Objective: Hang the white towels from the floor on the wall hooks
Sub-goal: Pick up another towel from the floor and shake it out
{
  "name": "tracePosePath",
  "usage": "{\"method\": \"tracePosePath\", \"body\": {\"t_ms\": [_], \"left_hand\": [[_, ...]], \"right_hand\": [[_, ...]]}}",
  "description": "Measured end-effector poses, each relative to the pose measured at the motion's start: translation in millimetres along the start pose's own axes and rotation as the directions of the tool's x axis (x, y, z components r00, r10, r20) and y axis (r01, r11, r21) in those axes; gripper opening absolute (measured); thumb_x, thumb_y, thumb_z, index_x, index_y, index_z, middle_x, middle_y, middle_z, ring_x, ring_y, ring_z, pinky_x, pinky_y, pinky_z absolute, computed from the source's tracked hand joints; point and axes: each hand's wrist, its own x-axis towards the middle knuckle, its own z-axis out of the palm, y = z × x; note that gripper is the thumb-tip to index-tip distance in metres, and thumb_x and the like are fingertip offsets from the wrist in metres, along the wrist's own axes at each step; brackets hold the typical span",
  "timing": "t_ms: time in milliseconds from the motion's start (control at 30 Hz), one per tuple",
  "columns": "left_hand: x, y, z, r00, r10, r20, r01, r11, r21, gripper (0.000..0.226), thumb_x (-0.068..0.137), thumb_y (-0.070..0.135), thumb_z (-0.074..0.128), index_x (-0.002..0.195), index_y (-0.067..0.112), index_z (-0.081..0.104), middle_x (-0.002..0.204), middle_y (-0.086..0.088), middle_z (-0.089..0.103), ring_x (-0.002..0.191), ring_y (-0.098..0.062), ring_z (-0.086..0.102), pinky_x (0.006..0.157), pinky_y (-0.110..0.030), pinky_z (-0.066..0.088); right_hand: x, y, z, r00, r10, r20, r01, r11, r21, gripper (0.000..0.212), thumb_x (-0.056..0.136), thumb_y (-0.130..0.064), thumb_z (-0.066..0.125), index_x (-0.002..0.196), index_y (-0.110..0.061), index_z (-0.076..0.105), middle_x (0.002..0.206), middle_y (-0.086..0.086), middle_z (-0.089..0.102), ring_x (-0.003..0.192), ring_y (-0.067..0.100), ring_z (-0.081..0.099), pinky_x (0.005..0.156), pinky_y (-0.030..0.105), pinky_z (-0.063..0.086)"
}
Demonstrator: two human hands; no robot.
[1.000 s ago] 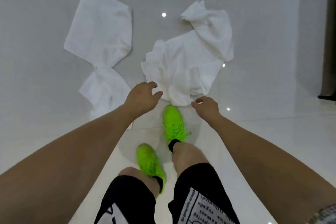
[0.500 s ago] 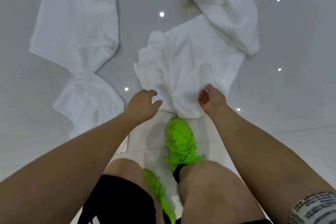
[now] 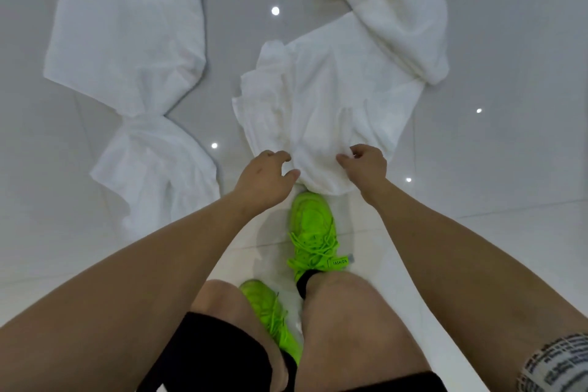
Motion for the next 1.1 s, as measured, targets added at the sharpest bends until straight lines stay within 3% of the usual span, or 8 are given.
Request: {"method": "tracePosePath", "body": {"t_ms": [133,267,467,567,667,767,967,1100], "left_hand": [[-49,20,-18,0.999,-0.020,0.039,0.020,1.000,0.005,0.047,0.095,0.043,0.053,0.135,0.018,0.052,0.133,-0.009,0.053,0.122,-0.025,0.049,0.097,-0.031,0.035],[-114,53,-68,0.999,-0.014,0.042,0.013,1.000,0.017,0.047,0.094,0.040,0.056,0.135,0.018,0.052,0.133,-0.009,0.053,0.121,-0.025,0.050,0.099,-0.032,0.036],[-213,103,-162,0.997,0.071,-0.023,-0.071,0.997,0.023,0.053,0.088,0.035,0.065,0.137,0.021,0.050,0.129,-0.007,0.056,0.119,-0.024,0.051,0.091,-0.026,0.034],[-268,131,-212,0.987,0.147,-0.068,-0.146,0.989,0.027,0.058,0.089,0.028,0.063,0.144,0.024,0.042,0.138,-0.006,0.053,0.125,-0.025,0.049,0.101,-0.031,0.037],[-326,158,-261,0.958,0.256,-0.132,-0.257,0.966,0.012,0.072,0.088,0.019,0.063,0.151,0.026,0.029,0.150,-0.002,0.043,0.133,-0.024,0.044,0.105,-0.032,0.037],[-390,186,-306,0.928,0.331,-0.171,-0.346,0.936,-0.065,0.078,0.085,0.014,0.061,0.152,0.030,0.024,0.150,-0.001,0.042,0.133,-0.027,0.045,0.098,-0.031,0.041],[-508,241,-362,0.877,0.439,-0.196,-0.479,0.831,-0.283,0.020,0.083,0.025,0.066,0.103,0.030,0.069,0.111,0.012,0.067,0.107,-0.013,0.061,0.098,-0.037,0.049],[-564,282,-372,0.804,0.549,-0.227,-0.594,0.734,-0.329,0.045,0.085,0.010,0.063,0.123,0.032,0.059,0.123,0.015,0.060,0.115,-0.010,0.055,0.087,-0.027,0.047]], "right_hand": [[-61,-16,-17,0.994,0.014,0.105,-0.027,0.992,0.125,0.023,0.080,-0.025,0.078,0.064,-0.020,0.063,0.063,-0.003,0.058,0.067,0.018,0.057,0.064,0.031,0.047],[-136,-60,-51,0.985,-0.041,0.166,0.006,0.979,0.205,0.016,0.080,-0.022,0.077,0.072,-0.011,0.068,0.069,0.002,0.061,0.067,0.015,0.057,0.066,0.030,0.046],[-251,-158,-123,0.957,-0.158,0.243,0.076,0.945,0.317,0.039,0.083,-0.023,0.069,0.077,0.012,0.054,0.073,0.011,0.050,0.069,0.021,0.049,0.069,0.033,0.038],[-319,-207,-166,0.941,-0.206,0.269,0.107,0.934,0.341,0.034,0.091,-0.025,0.065,0.065,-0.009,0.050,0.073,0.008,0.051,0.073,0.021,0.049,0.072,0.033,0.034],[-395,-243,-211,0.898,-0.284,0.336,0.113,0.887,0.448,0.021,0.094,-0.031,0.061,0.086,-0.012,0.065,0.096,0.010,0.070,0.096,0.029,0.066,0.088,0.038,0.049],[-469,-261,-257,0.840,-0.387,0.380,0.122,0.817,0.564,0.049,0.089,-0.035,0.065,0.125,-0.002,0.062,0.124,0.023,0.064,0.117,0.035,0.062,0.105,0.046,0.046],[-599,-271,-340,0.728,-0.597,0.338,0.292,0.715,0.635,0.043,0.090,-0.039,0.061,0.116,-0.006,0.070,0.115,0.020,0.069,0.105,0.032,0.067,0.080,0.035,0.056],[-655,-260,-384,0.689,-0.673,0.270,0.404,0.666,0.627,0.054,0.090,-0.038,0.058,0.132,-0.004,0.059,0.130,0.023,0.060,0.116,0.035,0.061,0.090,0.039,0.052]]}}
